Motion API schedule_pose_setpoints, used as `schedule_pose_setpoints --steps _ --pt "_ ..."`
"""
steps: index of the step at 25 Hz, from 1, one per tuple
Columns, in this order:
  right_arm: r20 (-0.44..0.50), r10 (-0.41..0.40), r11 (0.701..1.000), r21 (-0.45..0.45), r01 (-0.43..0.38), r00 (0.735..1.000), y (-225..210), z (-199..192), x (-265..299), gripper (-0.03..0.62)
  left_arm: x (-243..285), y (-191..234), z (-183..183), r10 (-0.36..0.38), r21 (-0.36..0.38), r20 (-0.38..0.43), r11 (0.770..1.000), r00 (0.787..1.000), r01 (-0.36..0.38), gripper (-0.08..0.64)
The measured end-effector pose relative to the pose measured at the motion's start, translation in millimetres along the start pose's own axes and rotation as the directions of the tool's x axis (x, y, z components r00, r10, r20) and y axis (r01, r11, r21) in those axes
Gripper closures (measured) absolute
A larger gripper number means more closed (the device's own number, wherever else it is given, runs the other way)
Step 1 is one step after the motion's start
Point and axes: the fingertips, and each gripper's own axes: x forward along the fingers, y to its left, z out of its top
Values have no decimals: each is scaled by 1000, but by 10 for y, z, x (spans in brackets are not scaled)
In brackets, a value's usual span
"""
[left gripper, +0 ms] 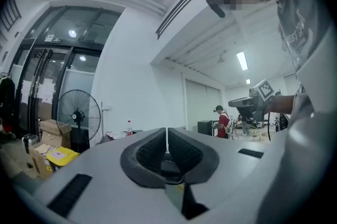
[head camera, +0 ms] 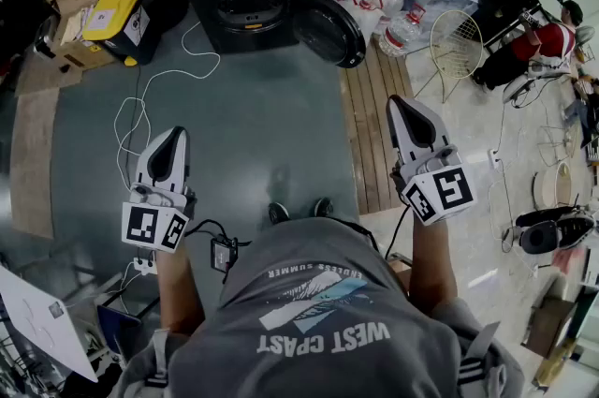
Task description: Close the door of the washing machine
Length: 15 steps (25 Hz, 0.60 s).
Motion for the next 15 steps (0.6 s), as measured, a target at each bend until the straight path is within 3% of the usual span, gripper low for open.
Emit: schedule_pose_setpoints --steps 9,15 --pt "-9 -7 1000 3 7 1000 77 -53 115 565 -6 137 -84 0 -6 3 1000 1000 1 535" --pt "13 7 998 60 -7 1000 84 11 251 565 54 239 -131 -5 -20 -2 1000 1000 5 535"
